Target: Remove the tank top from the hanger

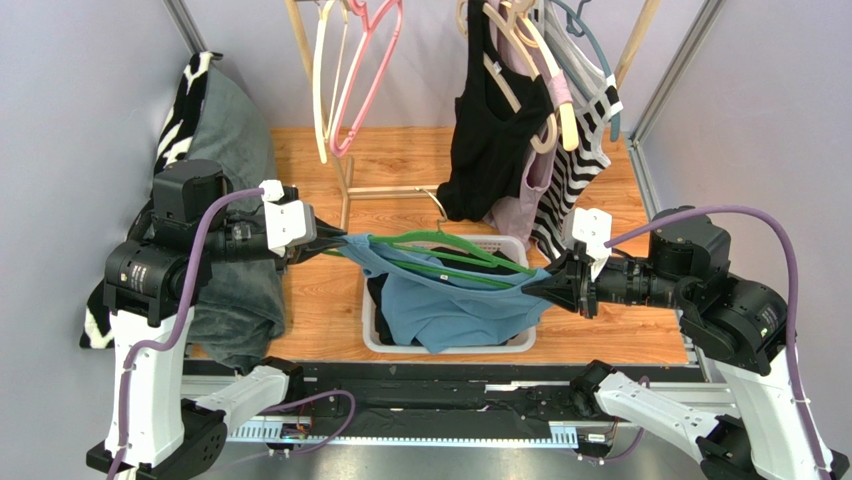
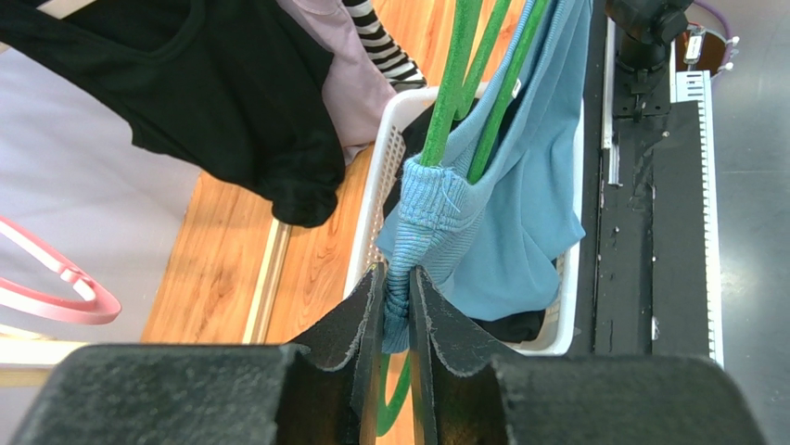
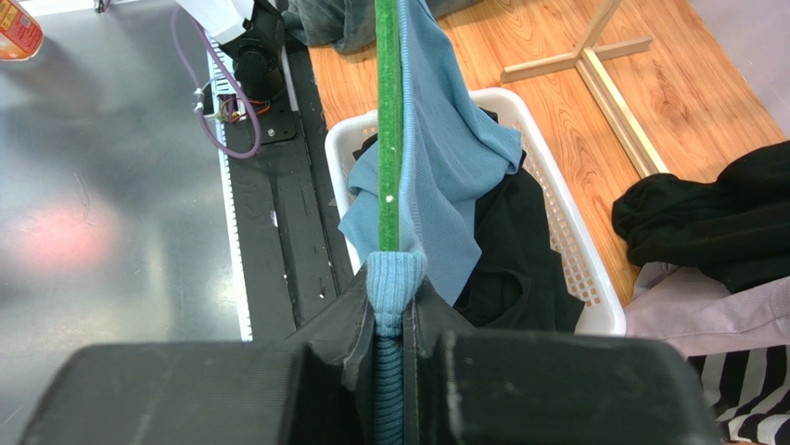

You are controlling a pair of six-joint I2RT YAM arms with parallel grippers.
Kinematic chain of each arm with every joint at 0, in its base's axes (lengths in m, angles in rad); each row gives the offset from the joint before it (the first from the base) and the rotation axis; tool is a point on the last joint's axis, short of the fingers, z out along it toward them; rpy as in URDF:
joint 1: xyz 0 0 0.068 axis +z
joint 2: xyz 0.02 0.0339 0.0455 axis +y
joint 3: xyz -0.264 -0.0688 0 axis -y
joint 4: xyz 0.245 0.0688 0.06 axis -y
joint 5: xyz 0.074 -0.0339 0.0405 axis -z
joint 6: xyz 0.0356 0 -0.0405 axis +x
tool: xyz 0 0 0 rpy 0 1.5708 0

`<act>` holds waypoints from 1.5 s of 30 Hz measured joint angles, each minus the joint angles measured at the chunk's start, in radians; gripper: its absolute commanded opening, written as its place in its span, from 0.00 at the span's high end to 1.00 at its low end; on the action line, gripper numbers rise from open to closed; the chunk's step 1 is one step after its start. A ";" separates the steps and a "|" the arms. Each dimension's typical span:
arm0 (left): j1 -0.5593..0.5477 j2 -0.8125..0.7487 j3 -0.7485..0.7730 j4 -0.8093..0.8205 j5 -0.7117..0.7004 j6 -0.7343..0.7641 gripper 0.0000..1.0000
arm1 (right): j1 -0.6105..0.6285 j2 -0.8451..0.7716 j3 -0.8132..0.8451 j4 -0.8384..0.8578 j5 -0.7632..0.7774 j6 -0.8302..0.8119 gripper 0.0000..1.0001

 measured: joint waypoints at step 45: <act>-0.123 0.023 -0.030 0.097 0.122 -0.218 1.00 | 0.161 0.084 -0.089 0.239 0.137 0.064 0.51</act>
